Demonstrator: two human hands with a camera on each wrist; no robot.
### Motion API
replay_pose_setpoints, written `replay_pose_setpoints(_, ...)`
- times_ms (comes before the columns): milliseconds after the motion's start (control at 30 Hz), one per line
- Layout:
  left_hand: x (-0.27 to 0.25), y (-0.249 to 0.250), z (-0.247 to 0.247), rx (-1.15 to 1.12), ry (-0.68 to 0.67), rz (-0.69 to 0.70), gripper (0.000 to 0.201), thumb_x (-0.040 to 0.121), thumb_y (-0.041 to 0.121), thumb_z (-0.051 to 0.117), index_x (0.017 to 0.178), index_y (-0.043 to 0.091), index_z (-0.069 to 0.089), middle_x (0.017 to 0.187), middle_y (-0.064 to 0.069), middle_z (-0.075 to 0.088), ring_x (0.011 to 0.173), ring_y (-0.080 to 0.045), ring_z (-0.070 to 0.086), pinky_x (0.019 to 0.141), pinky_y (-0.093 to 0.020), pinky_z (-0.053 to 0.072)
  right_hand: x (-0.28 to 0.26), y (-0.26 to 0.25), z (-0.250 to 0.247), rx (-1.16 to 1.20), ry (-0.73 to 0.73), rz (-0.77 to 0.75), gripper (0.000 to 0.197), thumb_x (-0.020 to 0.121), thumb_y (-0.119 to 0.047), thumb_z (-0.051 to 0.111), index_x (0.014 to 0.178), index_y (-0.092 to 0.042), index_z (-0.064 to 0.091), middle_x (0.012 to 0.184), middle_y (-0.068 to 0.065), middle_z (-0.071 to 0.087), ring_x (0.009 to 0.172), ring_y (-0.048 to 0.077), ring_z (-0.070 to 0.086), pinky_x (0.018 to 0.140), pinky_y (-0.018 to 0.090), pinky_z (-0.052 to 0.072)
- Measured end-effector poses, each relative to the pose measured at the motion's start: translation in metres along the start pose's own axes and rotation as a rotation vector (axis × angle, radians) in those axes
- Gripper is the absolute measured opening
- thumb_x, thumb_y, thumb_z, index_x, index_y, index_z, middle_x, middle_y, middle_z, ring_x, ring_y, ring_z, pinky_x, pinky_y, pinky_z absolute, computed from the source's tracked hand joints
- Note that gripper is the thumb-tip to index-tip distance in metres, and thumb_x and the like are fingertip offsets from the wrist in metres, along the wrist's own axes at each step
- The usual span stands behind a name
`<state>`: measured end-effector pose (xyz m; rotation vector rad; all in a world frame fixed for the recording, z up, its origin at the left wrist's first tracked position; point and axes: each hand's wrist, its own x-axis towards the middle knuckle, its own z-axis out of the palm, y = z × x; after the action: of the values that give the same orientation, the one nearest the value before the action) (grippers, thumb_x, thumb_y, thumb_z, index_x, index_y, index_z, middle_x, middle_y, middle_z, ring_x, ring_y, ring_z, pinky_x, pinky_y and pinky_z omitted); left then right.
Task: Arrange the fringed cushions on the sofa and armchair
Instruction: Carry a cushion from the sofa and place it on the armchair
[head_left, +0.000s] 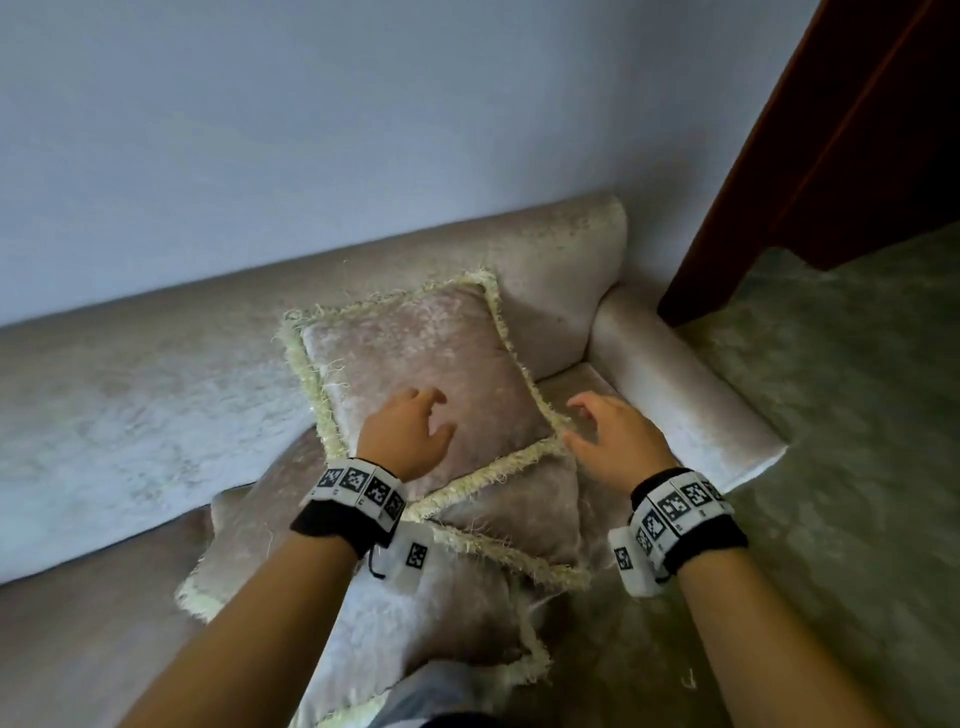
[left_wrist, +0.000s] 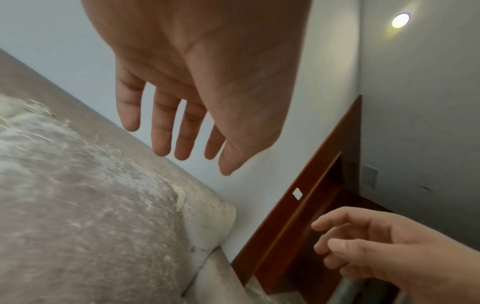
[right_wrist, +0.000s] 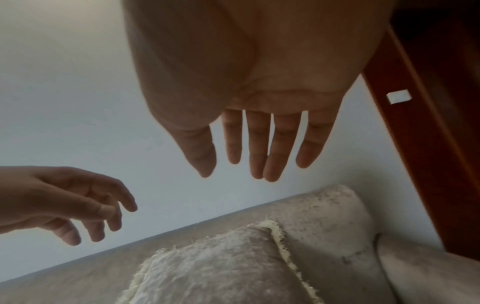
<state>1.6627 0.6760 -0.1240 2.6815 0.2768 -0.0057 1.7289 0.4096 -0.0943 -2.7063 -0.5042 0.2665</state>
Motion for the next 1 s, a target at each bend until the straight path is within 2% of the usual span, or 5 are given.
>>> replay_pose_setpoints(333,0.082,-0.077,0.008,0.071,-0.044,-0.345,0.053,0.09,0.049,0.055,0.136,0.027,0.041,0.131,-0.007,0.049,0.113,-0.029,0.054,0.088,-0.046,0.052,0.151,0.018,0.036,0.02,-0.161,-0.092,0.041,0.087,-0.046,0.063,0.123,-0.029,0.053,0.109,-0.007,0.058,0.099,0.017,0.06,0.086,0.042,0.053)
replay_pose_setpoints(500,0.138,-0.114,0.028,0.151,-0.119,-0.46,0.066,0.086,0.055,0.058,0.142,0.029,0.033,0.141,-0.012,0.04,0.127,-0.035,0.043,0.096,-0.051,0.047,0.22,0.036,0.052,0.012,-0.271,-0.052,0.041,0.087,-0.043,0.063,0.125,-0.029,0.052,0.122,-0.003,0.057,0.107,0.02,0.059,0.091,0.042,0.052)
replay_pose_setpoints(667,0.171,-0.15,0.042,0.165,-0.185,-0.566,0.077,0.08,0.068,0.058,0.142,0.031,0.031,0.142,-0.012,0.037,0.127,-0.037,0.041,0.096,-0.053,0.046,0.283,0.054,0.08,0.037,-0.369,-0.003,0.047,0.086,-0.044,0.065,0.129,-0.03,0.05,0.125,0.001,0.058,0.108,0.022,0.061,0.092,0.043,0.053)
replay_pose_setpoints(900,0.188,-0.188,0.06,-0.014,-0.213,-0.754,0.113,0.044,0.083,0.073,0.137,0.039,0.027,0.132,-0.015,0.032,0.12,-0.044,0.042,0.096,-0.056,0.045,0.36,0.063,0.129,0.024,-0.542,-0.003,0.062,0.086,-0.044,0.068,0.139,-0.024,0.043,0.139,0.006,0.05,0.117,0.025,0.057,0.098,0.037,0.047)
replay_pose_setpoints(1000,0.185,-0.193,0.077,-0.106,-0.171,-0.87,0.128,0.034,0.08,0.079,0.139,0.037,0.02,0.134,-0.019,0.031,0.124,-0.047,0.037,0.105,-0.057,0.037,0.385,0.064,0.155,0.121,-0.583,0.038,0.084,0.074,-0.06,0.073,0.142,-0.022,0.041,0.139,0.001,0.049,0.126,0.023,0.052,0.105,0.039,0.044)
